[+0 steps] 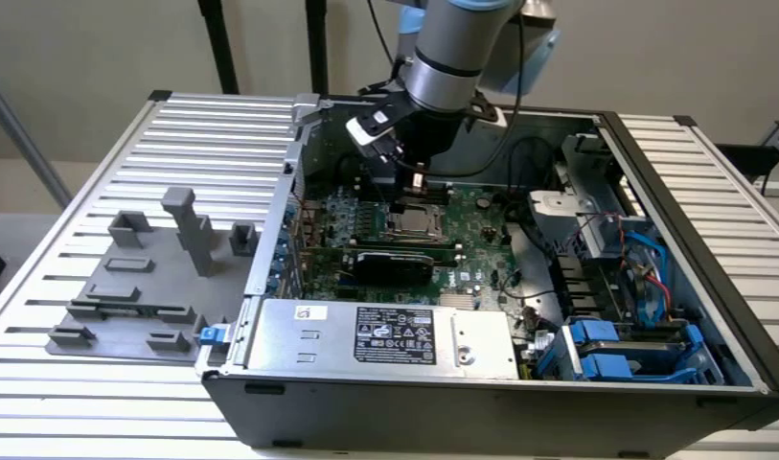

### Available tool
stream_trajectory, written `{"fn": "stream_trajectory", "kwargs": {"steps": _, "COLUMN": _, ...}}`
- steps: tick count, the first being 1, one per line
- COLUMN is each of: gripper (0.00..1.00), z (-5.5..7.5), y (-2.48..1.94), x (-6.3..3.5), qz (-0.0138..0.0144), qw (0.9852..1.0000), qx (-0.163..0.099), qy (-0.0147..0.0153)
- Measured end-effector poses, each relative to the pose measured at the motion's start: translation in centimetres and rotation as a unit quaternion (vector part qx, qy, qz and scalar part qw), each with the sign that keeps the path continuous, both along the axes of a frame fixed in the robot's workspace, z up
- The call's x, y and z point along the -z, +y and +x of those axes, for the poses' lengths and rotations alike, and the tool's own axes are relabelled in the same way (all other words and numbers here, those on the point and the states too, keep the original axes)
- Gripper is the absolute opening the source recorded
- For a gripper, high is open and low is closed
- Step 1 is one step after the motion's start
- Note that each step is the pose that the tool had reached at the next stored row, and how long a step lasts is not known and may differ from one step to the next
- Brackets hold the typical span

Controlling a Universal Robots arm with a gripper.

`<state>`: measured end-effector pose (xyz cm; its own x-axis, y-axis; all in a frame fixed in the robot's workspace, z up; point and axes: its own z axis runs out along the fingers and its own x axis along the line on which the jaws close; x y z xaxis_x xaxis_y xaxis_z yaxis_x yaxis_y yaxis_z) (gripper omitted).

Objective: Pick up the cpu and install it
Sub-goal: 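Close the cpu cover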

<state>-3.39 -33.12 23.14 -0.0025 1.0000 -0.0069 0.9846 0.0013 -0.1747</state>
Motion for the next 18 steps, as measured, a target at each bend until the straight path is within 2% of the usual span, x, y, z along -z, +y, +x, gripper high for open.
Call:
{"fn": "stream_trajectory", "kwargs": {"steps": 3, "gripper": 0.11, "z": -0.5, "y": 0.04, "x": 0.09, "qz": 0.0007, "qw": 1.0, "qx": 0.0, "qy": 0.0046}}
{"fn": "stream_trajectory", "kwargs": {"steps": 5, "gripper": 0.11, "z": -0.6, "y": 0.08, "x": 0.22, "qz": 0.0007, "qw": 1.0, "qx": 0.0, "qy": 0.0061}}
{"fn": "stream_trajectory", "kwargs": {"steps": 13, "gripper": 0.11, "z": -0.6, "y": 0.4, "x": 1.53, "qz": 0.0008, "qw": 1.0, "qx": 0.0, "qy": 0.0073}}
{"fn": "stream_trajectory", "kwargs": {"steps": 18, "gripper": 0.11, "z": -0.6, "y": 0.43, "x": 2.44, "qz": 0.0007, "qw": 1.0, "qx": 0.0, "qy": 0.008}}
